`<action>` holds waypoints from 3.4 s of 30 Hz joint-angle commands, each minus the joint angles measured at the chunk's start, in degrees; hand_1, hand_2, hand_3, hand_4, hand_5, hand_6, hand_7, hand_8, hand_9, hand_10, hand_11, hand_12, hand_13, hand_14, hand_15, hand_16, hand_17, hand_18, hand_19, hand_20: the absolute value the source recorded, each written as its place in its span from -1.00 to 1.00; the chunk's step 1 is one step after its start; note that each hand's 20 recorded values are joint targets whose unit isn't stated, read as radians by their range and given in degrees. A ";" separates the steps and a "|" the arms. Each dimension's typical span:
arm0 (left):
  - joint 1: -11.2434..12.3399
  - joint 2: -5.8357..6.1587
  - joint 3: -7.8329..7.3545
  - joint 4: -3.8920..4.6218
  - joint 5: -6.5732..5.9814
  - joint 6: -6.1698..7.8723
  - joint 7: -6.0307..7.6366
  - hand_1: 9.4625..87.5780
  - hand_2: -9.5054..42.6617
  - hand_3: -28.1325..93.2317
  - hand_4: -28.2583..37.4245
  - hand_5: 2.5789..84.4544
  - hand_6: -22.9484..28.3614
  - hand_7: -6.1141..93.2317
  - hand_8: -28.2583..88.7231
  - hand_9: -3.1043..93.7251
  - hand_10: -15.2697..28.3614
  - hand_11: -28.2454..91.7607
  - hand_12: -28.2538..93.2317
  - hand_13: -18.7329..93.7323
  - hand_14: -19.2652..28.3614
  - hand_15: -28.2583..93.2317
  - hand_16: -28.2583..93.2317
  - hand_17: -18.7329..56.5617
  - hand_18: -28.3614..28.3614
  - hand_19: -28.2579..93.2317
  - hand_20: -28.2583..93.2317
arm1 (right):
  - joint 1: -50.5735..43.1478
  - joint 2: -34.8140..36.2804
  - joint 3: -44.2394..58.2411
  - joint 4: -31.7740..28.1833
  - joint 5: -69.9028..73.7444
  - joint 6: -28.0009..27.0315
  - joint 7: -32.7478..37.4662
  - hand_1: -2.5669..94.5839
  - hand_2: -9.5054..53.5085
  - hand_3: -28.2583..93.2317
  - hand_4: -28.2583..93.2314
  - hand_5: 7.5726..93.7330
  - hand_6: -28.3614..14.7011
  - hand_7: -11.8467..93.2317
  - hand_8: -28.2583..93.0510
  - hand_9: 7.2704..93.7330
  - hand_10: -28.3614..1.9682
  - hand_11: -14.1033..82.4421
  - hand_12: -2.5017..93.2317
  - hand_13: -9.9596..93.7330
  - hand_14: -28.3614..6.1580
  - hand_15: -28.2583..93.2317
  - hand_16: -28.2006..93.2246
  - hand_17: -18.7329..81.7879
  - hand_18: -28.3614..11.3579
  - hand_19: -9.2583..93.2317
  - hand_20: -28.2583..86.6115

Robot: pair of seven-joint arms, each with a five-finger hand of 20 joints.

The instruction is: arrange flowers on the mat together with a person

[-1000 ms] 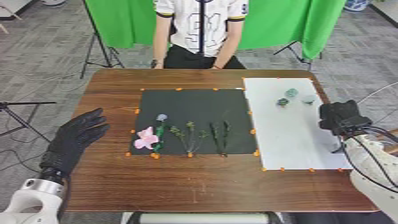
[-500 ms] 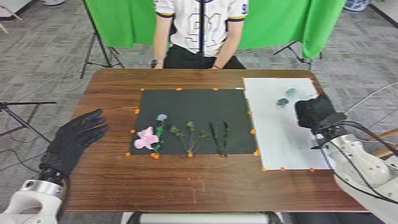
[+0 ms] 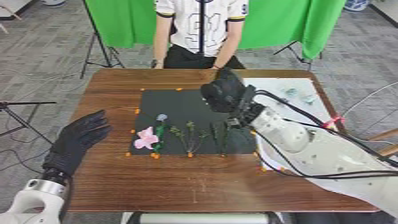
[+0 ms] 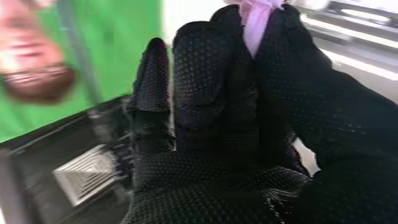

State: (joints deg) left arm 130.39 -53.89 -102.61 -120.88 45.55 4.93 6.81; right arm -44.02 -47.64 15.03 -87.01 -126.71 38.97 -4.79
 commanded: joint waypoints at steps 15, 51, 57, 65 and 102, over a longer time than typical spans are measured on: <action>-0.92 0.29 1.88 0.80 0.04 0.38 -0.12 -0.56 -0.67 0.64 -0.93 -0.17 0.08 -0.51 -0.66 -0.27 0.25 -0.13 -0.25 -0.17 0.44 0.02 -0.55 -0.66 0.73 0.28 -0.42 | 14.40 -16.04 -17.08 11.95 -0.73 -7.14 -1.56 0.07 -1.00 0.79 -1.00 0.35 0.56 0.29 -0.56 0.65 0.72 -0.19 0.19 0.49 0.64 0.38 0.17 -0.12 -0.21 0.38 0.18; -0.51 0.37 1.37 0.49 0.00 0.80 -0.06 -0.56 -0.67 0.64 -0.93 -0.17 0.08 -0.51 -0.66 -0.27 0.24 -0.13 -0.25 -0.17 0.44 0.02 -0.55 -0.66 0.73 0.28 -0.42 | 16.90 -14.49 -17.64 14.59 -0.38 -14.51 -6.36 -0.15 -1.00 0.79 -1.00 0.29 0.52 0.21 -0.60 0.52 0.57 -0.17 -0.01 0.42 0.52 0.40 -0.01 -0.18 -0.24 0.32 0.16; -0.33 0.30 1.04 0.36 0.09 0.22 -0.22 -0.56 -0.67 0.64 -0.93 -0.16 0.08 -0.52 -0.66 -0.27 0.25 -0.13 -0.25 -0.17 0.44 0.02 -0.55 -0.66 0.73 0.28 -0.42 | 17.06 -14.32 -18.12 15.52 1.17 -13.38 -6.30 -0.18 -1.00 0.79 -1.00 0.29 0.51 0.21 -0.60 0.48 0.52 -0.08 -0.09 0.41 0.49 0.43 -0.06 -0.18 -0.24 0.32 0.16; -0.29 0.26 0.82 0.41 0.18 -0.09 -0.64 -0.56 -0.67 0.65 -0.94 -0.16 0.08 -0.51 -0.66 -0.27 0.25 -0.13 -0.25 -0.17 0.44 0.02 -0.55 -0.66 0.73 0.28 -0.42 | 15.82 -13.19 -15.74 14.13 1.09 -13.62 -6.49 -0.25 -1.00 0.80 -1.00 0.29 0.50 0.17 -0.60 0.42 0.44 0.05 -0.23 0.39 0.47 0.44 -0.08 -0.20 -0.26 0.32 0.16; -0.06 0.13 0.79 0.38 0.16 -0.10 -0.66 -0.57 -0.67 0.65 -0.94 -0.16 0.08 -0.51 -0.66 -0.27 0.24 -0.13 -0.25 -0.17 0.44 0.02 -0.55 -0.66 0.73 0.28 -0.42 | 14.06 -11.97 -15.08 10.65 1.17 -13.33 -5.28 0.00 -1.00 0.82 -1.00 0.13 0.69 0.57 -0.37 0.41 0.63 -0.05 0.14 0.37 0.71 0.35 0.16 -0.18 -0.20 0.30 0.13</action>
State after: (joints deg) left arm 129.67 -53.34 -101.88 -120.51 45.55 5.18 6.62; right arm -30.65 -59.48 -0.20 -76.17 -125.14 24.33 -11.41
